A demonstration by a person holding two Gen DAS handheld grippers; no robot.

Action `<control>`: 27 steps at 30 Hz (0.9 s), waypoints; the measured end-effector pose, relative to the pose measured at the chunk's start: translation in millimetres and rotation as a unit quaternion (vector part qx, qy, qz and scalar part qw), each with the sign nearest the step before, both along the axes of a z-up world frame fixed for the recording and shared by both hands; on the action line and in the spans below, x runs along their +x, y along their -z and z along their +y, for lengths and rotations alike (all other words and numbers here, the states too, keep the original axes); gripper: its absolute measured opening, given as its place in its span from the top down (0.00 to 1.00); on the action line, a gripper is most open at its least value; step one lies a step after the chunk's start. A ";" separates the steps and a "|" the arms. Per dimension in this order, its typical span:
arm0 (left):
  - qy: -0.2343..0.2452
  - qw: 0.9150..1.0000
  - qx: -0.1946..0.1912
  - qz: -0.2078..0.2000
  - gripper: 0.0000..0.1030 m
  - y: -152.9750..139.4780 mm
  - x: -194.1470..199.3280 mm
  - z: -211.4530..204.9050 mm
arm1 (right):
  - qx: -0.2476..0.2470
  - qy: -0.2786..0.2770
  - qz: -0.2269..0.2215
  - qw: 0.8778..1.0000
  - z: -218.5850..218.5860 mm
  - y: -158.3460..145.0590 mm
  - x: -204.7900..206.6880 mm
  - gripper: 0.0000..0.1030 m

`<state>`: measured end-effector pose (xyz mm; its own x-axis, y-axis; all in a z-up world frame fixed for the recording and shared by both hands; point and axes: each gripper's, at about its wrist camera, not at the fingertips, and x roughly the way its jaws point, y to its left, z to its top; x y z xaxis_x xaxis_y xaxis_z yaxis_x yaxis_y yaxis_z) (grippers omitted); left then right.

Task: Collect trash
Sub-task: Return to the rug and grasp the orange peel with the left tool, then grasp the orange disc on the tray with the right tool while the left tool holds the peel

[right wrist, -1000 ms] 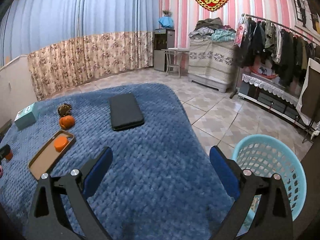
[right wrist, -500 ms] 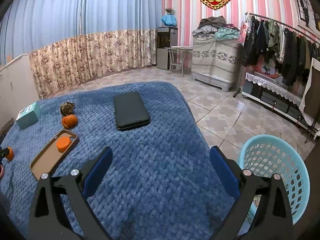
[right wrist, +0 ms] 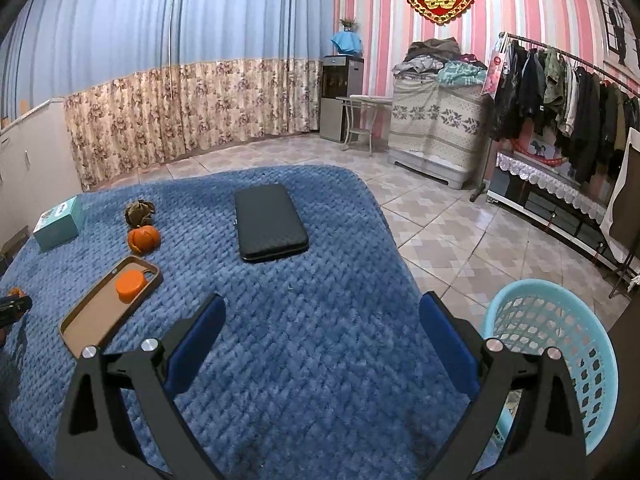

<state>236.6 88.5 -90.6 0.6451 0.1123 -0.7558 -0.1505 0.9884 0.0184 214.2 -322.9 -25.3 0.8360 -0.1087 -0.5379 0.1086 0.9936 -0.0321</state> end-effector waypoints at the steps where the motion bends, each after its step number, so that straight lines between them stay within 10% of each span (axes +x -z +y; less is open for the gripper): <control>1: 0.002 1.000 -0.006 -0.002 0.84 -0.1 0.6 1.3 | -0.001 0.000 0.000 1.000 0.2 -0.4 -0.3 0.07; 27: 0.036 0.997 -0.052 -0.033 0.95 5.0 37.7 -19.4 | -0.016 -0.171 0.040 0.984 141.3 33.0 67.6 0.11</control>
